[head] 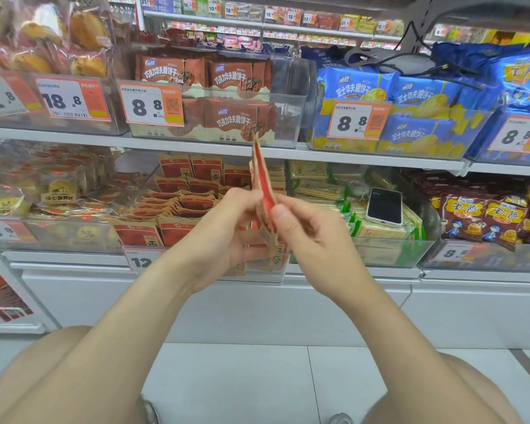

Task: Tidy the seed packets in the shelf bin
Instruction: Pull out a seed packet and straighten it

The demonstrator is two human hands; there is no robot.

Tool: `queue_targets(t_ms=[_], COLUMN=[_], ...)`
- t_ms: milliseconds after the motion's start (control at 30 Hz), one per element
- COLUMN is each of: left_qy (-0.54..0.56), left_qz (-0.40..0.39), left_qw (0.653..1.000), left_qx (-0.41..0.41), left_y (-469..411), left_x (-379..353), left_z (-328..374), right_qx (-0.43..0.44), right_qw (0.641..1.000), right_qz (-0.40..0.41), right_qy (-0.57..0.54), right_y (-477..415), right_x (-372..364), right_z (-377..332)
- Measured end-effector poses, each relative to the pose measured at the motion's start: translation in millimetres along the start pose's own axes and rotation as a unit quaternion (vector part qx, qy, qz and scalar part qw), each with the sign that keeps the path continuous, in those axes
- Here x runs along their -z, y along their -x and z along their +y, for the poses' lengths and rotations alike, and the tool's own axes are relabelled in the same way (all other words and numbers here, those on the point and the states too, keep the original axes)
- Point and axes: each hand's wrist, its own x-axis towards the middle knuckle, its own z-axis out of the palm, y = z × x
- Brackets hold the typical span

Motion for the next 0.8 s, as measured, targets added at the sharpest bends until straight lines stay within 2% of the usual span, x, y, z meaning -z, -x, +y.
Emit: queue_targets(t_ms=[167, 233, 300, 367, 633, 733, 800], left_qy=[0.069, 0.067, 0.03, 0.009, -0.057, -0.099, -0.096], left_qz=[0.042, 0.055, 0.064, 0.062, 0.068, 0.116, 0.156], left_qw=[0.997, 0.996, 0.997, 0.997, 0.996, 0.988, 0.981], left_qx=[0.022, 0.022, 0.024, 0.038, 0.015, -0.039, -0.064], left_y=[3.0, 2.4, 2.3, 3.7, 9.0, 9.3, 7.1], left_x=[-11.5, -11.2, -8.1, -5.8, -4.1, -3.5, 0.0], left_z=[-5.0, -6.8, -8.5, -10.0, -6.9, -6.3, -9.5], right_qx=[-0.03, -0.059, -0.131, -0.174, -0.181, -0.184, -0.16], right_qw=[0.998, 0.997, 0.981, 0.965, 0.961, 0.954, 0.963], right_qz=[0.013, 0.056, 0.102, 0.107, 0.114, 0.107, 0.116], right_qy=[0.056, -0.004, -0.105, -0.164, -0.174, -0.209, -0.185], right_y=[4.7, 2.0, -1.4, -4.5, -3.3, -6.9, -9.9], right_x=[-5.8, -7.3, -6.3, -4.4, 0.6, -7.6, -22.9], right_z=[2.0, 1.2, -1.1, -1.2, 3.3, 1.8, 3.7])
